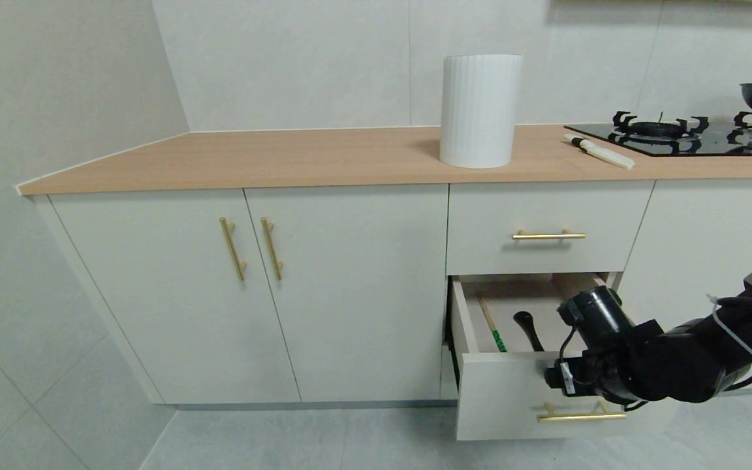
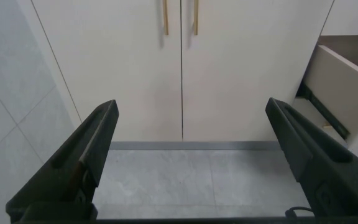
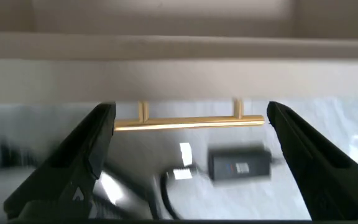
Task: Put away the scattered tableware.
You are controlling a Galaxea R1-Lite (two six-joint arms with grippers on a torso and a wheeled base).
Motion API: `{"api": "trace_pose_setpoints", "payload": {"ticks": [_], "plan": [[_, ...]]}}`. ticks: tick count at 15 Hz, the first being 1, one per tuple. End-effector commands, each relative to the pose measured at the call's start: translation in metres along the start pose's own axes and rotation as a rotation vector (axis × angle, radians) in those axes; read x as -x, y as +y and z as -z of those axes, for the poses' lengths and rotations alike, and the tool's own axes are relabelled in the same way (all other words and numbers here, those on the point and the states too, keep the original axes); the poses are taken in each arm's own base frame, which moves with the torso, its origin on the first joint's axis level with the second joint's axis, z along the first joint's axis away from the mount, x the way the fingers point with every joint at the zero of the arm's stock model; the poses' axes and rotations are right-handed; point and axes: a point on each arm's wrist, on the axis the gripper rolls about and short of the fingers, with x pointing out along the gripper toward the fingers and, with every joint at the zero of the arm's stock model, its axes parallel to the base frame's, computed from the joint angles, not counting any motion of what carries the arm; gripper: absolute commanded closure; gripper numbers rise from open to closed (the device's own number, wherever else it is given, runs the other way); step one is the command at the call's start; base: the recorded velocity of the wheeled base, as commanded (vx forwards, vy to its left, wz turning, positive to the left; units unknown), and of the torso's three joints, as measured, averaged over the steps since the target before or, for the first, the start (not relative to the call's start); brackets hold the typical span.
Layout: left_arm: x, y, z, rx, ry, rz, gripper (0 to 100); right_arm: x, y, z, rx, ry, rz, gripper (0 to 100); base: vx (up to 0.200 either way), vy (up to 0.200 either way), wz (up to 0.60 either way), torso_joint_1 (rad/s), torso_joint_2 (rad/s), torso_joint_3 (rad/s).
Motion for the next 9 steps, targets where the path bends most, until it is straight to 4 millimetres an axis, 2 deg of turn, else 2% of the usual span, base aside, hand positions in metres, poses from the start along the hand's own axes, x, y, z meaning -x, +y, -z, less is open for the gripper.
{"api": "trace_pose_setpoints", "payload": {"ticks": [1, 2, 4, 9], "plan": [[0.000, 0.000, 0.000, 0.000, 0.000, 0.000, 0, -0.021, -0.001, -0.005, -0.027, -0.018, 0.015, 0, 0.000, 0.000, 0.00, 0.000, 0.00, 0.000], [0.000, 0.000, 0.000, 0.000, 0.000, 0.000, 0, -0.024, -0.001, -0.005, -0.032, -0.026, 0.016, 0, 0.000, 0.000, 0.00, 0.000, 0.00, 0.000], [0.000, 0.000, 0.000, 0.000, 0.000, 0.000, 0, -0.042, -0.003, -0.022, -0.062, -0.091, 0.019, 0, 0.000, 0.000, 0.00, 0.000, 0.00, 0.000], [0.000, 0.000, 0.000, 0.000, 0.000, 0.000, 0, -0.073, -0.003, -0.054, -0.101, -0.154, 0.032, 0, 0.000, 0.000, 0.00, 0.000, 0.00, 0.000]]}}
